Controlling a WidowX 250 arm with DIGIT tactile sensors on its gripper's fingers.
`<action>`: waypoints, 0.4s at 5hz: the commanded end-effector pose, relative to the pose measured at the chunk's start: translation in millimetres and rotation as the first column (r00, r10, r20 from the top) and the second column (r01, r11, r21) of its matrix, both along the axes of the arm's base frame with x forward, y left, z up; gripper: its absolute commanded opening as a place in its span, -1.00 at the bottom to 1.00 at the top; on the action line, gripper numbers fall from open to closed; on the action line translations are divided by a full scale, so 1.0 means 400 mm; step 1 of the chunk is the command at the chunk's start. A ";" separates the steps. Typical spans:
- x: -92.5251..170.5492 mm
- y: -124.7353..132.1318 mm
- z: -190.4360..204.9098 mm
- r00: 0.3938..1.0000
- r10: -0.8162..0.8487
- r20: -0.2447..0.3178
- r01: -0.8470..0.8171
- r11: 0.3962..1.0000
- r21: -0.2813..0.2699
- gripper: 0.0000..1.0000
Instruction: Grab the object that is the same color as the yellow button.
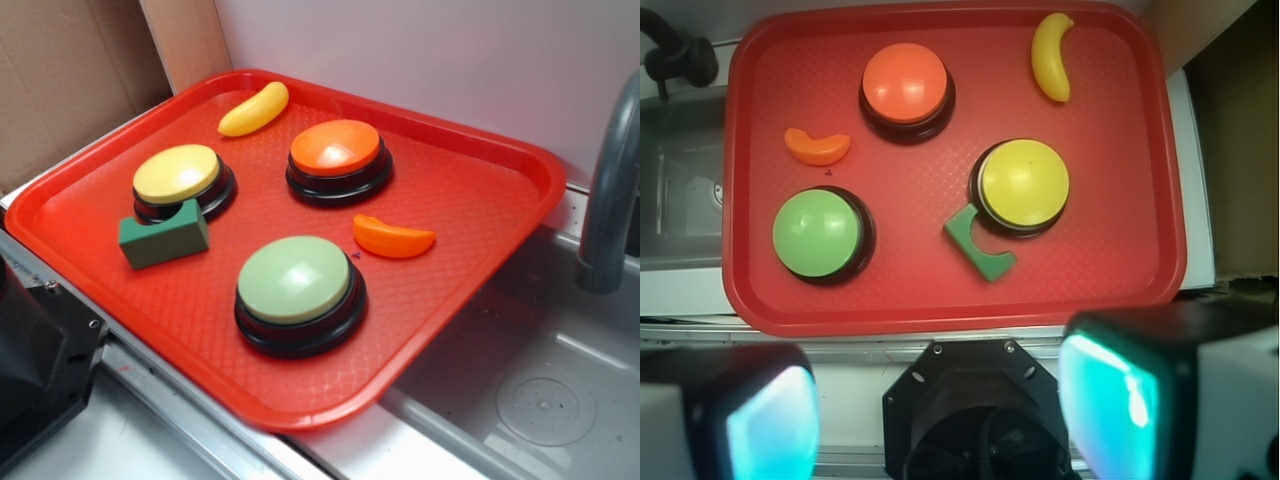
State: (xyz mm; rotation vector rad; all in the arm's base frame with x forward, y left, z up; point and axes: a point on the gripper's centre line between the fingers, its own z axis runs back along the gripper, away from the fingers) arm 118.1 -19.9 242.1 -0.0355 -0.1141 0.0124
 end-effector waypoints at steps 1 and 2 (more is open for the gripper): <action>0.000 0.000 0.000 1.000 0.000 0.000 0.000 1.000 0.000 1.00; 0.112 0.012 -0.001 0.998 0.035 0.058 -0.036 0.999 0.028 1.00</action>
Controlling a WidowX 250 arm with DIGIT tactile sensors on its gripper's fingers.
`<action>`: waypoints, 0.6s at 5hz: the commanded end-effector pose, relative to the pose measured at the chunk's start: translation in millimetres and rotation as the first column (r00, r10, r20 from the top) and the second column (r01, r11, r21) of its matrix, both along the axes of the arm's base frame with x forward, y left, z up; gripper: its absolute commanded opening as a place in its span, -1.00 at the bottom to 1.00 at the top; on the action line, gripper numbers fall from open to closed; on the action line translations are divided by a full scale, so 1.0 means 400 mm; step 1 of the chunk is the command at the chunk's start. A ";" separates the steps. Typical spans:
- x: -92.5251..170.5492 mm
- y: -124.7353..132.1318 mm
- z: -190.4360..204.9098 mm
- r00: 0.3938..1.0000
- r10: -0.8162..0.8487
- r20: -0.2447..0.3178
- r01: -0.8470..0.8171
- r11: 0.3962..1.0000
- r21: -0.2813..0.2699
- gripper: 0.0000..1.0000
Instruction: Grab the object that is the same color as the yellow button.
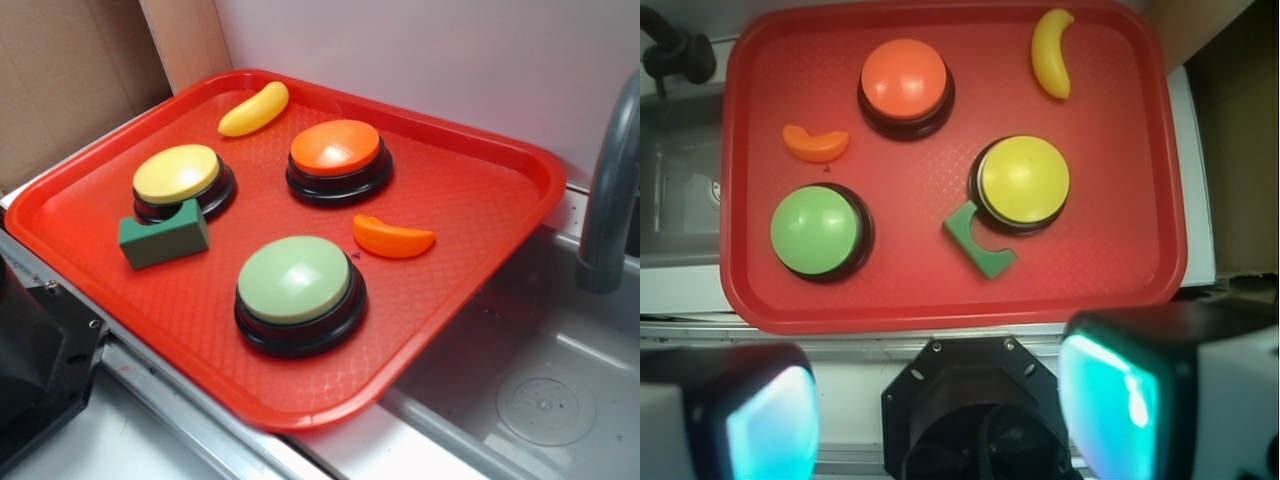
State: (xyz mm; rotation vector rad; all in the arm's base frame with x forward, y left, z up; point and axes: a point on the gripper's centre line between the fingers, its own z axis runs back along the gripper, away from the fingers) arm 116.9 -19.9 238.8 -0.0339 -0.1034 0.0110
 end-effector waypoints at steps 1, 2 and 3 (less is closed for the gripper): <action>0.225 0.054 -0.014 0.989 0.078 0.122 -0.084 0.995 0.045 1.00; 0.304 0.102 -0.045 0.980 0.097 0.173 -0.114 0.989 0.095 1.00; 0.359 0.168 -0.110 0.967 0.101 0.235 -0.148 0.970 0.192 1.00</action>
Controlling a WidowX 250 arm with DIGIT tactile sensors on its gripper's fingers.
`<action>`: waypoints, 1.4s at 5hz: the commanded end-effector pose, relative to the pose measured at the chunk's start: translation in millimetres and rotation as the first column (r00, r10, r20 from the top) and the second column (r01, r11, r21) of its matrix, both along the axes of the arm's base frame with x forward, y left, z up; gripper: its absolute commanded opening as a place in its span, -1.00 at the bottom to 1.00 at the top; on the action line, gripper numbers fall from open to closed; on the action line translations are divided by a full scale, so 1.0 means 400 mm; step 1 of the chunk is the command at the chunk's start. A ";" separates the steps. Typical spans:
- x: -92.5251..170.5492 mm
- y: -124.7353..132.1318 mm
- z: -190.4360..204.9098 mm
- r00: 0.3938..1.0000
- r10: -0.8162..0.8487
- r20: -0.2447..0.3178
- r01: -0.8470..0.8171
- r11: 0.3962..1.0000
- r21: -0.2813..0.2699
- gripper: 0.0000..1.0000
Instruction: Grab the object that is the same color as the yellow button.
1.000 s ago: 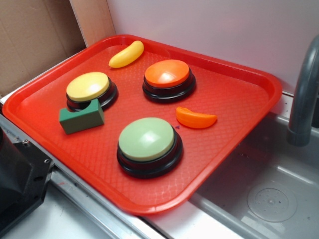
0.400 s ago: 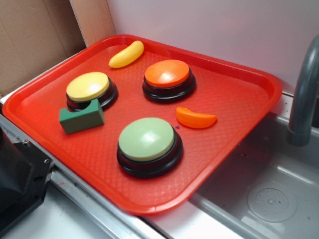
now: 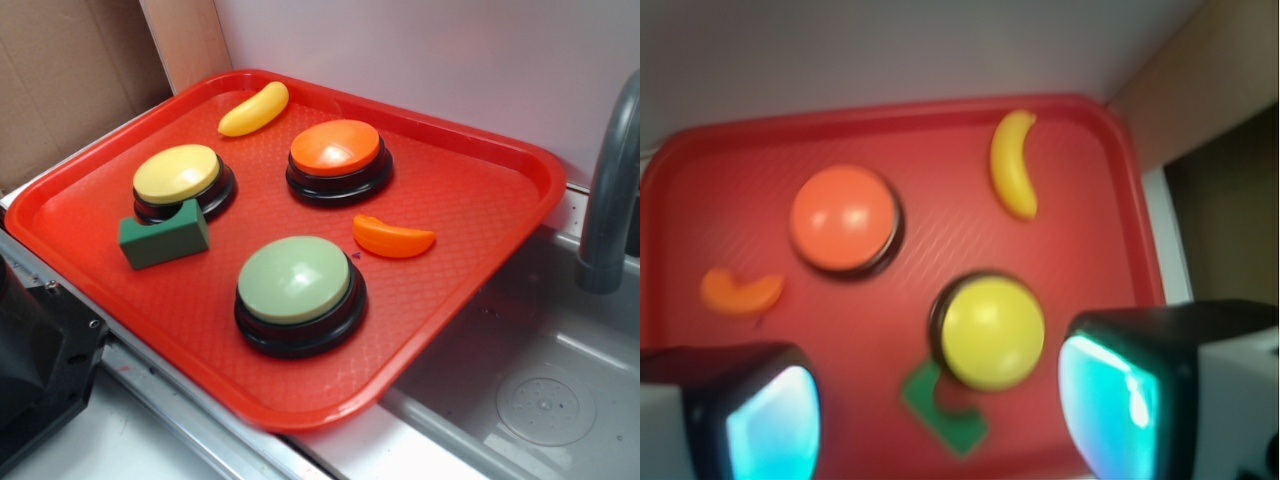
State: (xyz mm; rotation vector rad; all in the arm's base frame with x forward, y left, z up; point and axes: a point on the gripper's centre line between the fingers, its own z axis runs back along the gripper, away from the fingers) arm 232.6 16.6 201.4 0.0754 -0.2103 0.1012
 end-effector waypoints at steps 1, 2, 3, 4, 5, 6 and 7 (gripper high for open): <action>0.087 0.126 -0.082 0.989 0.004 0.151 -0.037 0.975 0.217 1.00; 0.103 0.163 -0.140 0.988 -0.007 0.151 -0.032 0.966 0.258 1.00; 0.129 0.210 -0.215 0.990 -0.007 0.142 -0.028 0.969 0.244 1.00; 0.178 0.226 -0.274 0.993 -0.013 0.117 -0.012 0.977 0.211 1.00; 0.215 0.229 -0.321 0.995 -0.031 0.096 0.017 0.989 0.149 1.00; 0.257 0.216 -0.360 0.993 -0.058 0.106 0.047 0.994 0.098 1.00; 0.278 0.216 -0.377 0.994 -0.054 0.093 0.047 0.996 0.077 1.00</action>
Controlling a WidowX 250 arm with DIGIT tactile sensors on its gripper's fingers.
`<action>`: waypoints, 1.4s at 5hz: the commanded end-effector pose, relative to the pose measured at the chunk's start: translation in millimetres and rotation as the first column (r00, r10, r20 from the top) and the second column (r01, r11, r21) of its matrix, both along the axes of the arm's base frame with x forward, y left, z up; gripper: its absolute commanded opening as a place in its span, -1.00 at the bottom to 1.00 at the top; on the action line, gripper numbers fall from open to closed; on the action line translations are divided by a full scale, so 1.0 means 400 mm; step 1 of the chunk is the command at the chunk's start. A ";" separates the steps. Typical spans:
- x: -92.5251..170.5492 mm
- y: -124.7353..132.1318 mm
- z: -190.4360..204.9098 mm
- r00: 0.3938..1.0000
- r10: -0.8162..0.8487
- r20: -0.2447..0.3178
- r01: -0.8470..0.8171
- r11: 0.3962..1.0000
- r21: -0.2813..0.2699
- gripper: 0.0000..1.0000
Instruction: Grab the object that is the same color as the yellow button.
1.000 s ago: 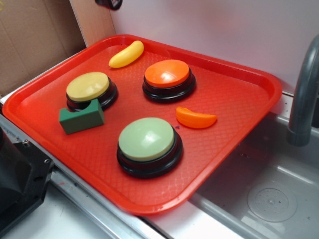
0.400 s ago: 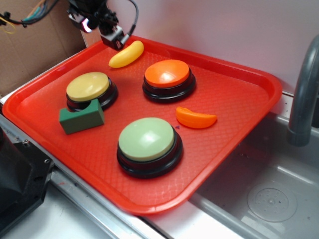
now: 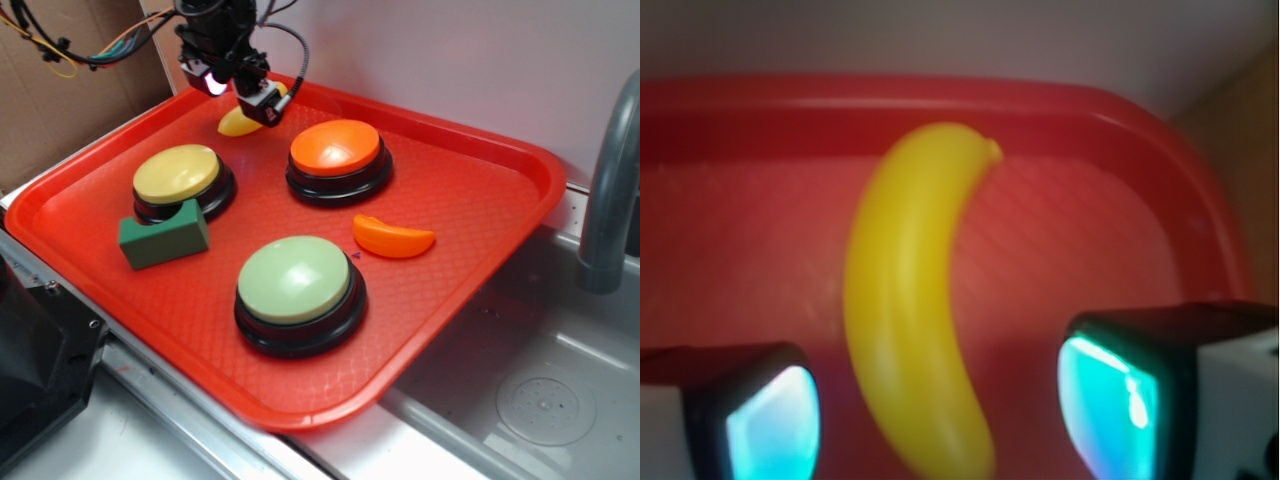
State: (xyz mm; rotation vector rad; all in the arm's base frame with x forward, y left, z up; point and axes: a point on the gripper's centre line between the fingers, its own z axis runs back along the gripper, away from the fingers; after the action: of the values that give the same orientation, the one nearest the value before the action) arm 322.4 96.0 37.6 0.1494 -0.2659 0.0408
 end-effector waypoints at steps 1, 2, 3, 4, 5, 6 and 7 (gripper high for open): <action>0.053 0.032 0.004 0.999 0.020 0.031 -0.019 0.999 -0.026 -1.00; 0.039 0.038 0.018 0.999 0.028 0.023 -0.027 0.998 -0.051 -1.00; -0.001 0.025 0.052 0.995 0.050 -0.092 -0.056 0.997 -0.061 -1.00; -0.079 -0.042 0.170 0.979 0.024 -0.203 -0.033 0.999 -0.039 -1.00; -0.155 -0.130 0.295 0.979 -0.036 -0.202 0.029 0.999 -0.036 -1.00; -0.217 -0.203 0.384 0.974 -0.149 -0.169 0.139 0.988 -0.067 -1.00; -0.270 -0.280 0.465 0.955 -0.250 -0.161 0.238 0.967 -0.090 -1.00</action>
State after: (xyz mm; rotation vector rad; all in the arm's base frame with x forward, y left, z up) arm 214.8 -18.7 197.5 0.0541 -0.0415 -0.1988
